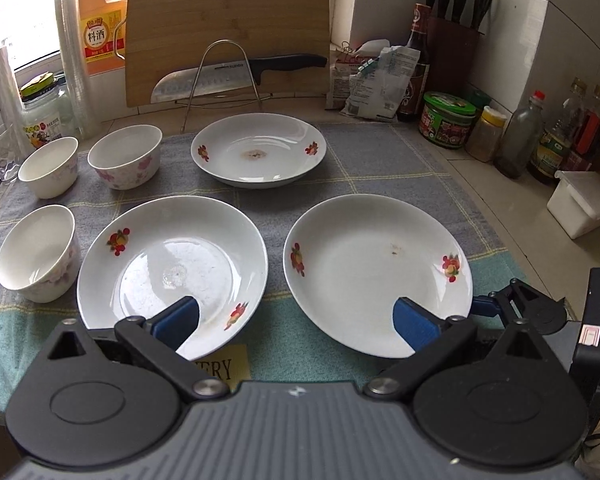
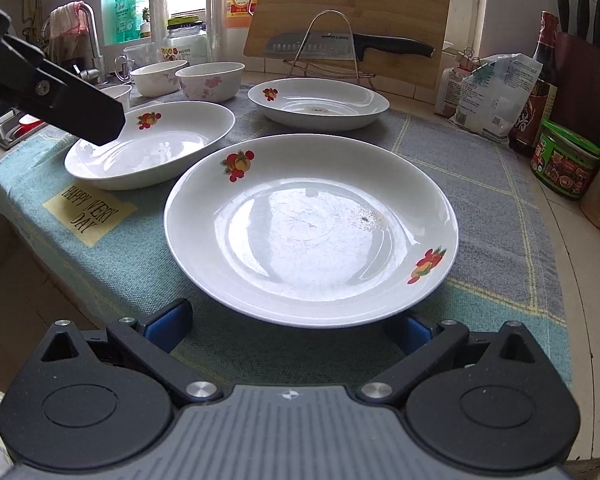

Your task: Organize plates and bowls

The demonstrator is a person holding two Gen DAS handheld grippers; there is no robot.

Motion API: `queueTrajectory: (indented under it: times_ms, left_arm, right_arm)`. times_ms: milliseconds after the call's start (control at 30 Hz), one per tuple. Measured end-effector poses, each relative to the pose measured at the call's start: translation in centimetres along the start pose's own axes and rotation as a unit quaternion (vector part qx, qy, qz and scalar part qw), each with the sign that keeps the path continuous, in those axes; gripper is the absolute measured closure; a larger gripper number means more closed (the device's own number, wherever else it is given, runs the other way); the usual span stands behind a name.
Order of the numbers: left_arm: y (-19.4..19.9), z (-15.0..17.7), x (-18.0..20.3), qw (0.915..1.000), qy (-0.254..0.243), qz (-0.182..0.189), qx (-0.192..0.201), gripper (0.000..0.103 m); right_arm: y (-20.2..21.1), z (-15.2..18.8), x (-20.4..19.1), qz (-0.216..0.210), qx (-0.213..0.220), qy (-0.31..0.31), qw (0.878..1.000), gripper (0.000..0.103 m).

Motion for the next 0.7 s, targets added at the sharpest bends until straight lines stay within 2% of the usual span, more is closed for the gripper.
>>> queueTrajectory:
  times_ms: [167, 333, 533, 700]
  left_arm:
    - [-1.7, -2.1, 0.4, 0.9988, -0.049, -0.006, 0.005, 0.001]
    - [-3.2, -4.2, 0.3, 0.9959, -0.082, 0.037, 0.007, 0.001]
    - [-6.0, -6.7, 0.6, 0.9889, -0.117, 0.087, -0.029, 0.001]
    - [-8.1, -7.5, 1.9, 0.9785, -0.183, 0.079, -0.051, 0.001]
  right_arm:
    - [0.1, 0.3, 0.1, 0.001, 0.012, -0.004, 1.0, 0.0]
    - [0.0, 0.3, -0.1, 0.015, 0.021, -0.02, 0.999, 0.0]
    - [-0.1, -0.1, -0.4, 0.033, 0.015, -0.041, 0.999, 0.0]
    - [-0.4, -0.3, -0.6, 0.054, 0.019, -0.063, 0.996, 0.0]
Point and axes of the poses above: each gripper's, at about its wrist camera, not at the fingertips, and y roughly against the way its jaws point, x to its right, z to its underside, the point moved 2 cm from there along -y, roughly the way its jaws point, and after that the axes turned 8 degrees about -x, right-handed, at the moved point
